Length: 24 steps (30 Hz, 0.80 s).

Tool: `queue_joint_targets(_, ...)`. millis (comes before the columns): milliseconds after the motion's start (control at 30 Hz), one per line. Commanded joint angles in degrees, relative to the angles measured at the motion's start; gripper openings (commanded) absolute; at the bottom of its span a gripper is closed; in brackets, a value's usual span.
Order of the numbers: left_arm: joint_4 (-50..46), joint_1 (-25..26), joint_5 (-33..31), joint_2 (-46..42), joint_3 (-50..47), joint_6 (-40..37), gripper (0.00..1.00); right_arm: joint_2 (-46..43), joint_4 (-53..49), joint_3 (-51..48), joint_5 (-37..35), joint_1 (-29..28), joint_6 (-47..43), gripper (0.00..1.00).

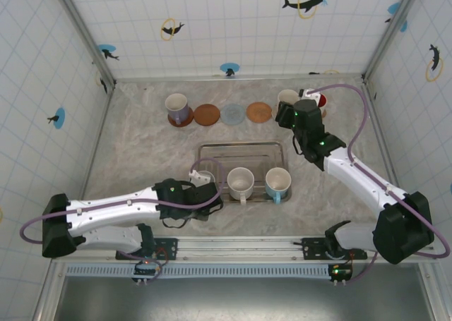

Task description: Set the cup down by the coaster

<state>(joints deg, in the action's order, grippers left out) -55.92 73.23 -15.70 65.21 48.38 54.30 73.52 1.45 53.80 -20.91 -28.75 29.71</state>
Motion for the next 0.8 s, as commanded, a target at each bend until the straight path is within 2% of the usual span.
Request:
queue_joint_targets(0, 2.1, 0.6, 0.0, -1.1, -1.5, 1.9, 0.53, -0.8, 1.4, -1.1, -0.5, 0.4, 0.5, 0.70)
queue_joint_targets(367, 6.4, 0.6, -2.3, -1.4, -5.2, 6.0, 0.53, 0.0, 1.6, -0.6, 0.4, 0.4, 1.0, 0.70)
queue_joint_targets(767, 11.0, 0.5, -3.8, 0.3, -7.2, 6.9, 0.48, -0.1, 1.7, -0.8, 0.9, 0.4, 1.2, 0.70)
